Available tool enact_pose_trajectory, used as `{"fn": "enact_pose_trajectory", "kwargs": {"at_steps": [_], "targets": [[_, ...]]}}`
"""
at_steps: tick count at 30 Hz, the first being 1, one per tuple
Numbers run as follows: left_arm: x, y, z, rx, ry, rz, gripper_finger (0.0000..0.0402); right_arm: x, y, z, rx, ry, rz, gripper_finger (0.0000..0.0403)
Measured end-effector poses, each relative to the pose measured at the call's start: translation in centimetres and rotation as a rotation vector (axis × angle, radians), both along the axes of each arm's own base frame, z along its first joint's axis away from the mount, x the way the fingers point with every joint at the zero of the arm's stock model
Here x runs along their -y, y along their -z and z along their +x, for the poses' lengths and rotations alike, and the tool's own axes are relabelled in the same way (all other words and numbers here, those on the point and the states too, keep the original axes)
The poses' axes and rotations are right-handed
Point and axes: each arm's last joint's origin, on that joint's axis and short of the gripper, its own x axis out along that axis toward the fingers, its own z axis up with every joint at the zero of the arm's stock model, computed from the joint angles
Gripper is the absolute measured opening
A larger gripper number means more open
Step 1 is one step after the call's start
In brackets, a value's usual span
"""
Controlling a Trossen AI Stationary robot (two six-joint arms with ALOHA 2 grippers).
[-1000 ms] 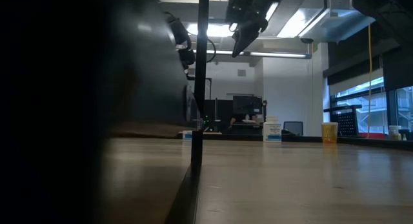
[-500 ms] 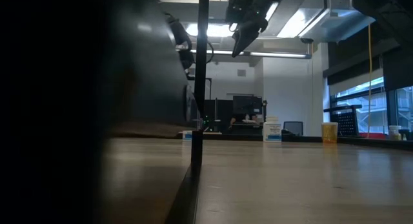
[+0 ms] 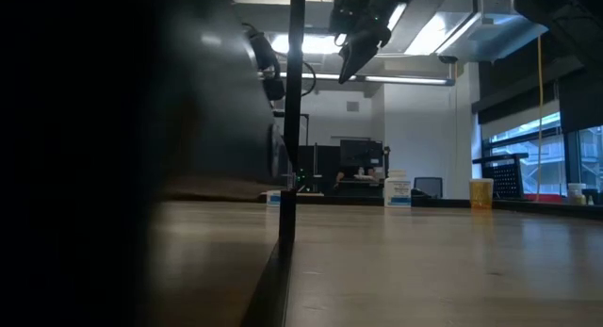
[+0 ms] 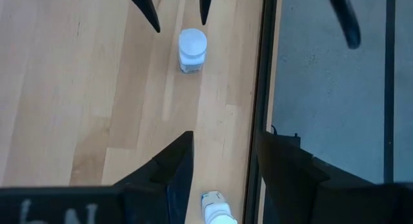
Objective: Pick and place medicine bottles onto shelf by color
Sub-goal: Put the left white pill bottle on the shelf aligned with the other white pill bottle
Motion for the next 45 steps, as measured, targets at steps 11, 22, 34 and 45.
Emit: {"fn": "enact_pose_trajectory", "kwargs": {"at_steps": [11, 22, 34, 45], "targets": [[-0.5, 0.6, 0.2, -0.037, -0.034, 0.072, 0.0277, 0.0, 0.0, 0.0, 0.000, 0.000, 0.000, 0.0170], [-0.8, 1.9, 0.7, -0.047, -0.022, 0.047, 0.0277, 0.0, 0.0, 0.0, 0.000, 0.000, 0.000, 0.0170], [-1.0, 2.8, 0.9, -0.054, -0.032, 0.024, 0.0277, 0.2, -0.1, 0.2, 0.023, 0.000, -0.017, 0.0170], [-1.1, 2.7, 1.0, -0.056, -0.085, 0.056, 0.0277, 0.6, -0.5, 0.8, 0.089, 0.000, -0.066, 0.0170]]}}
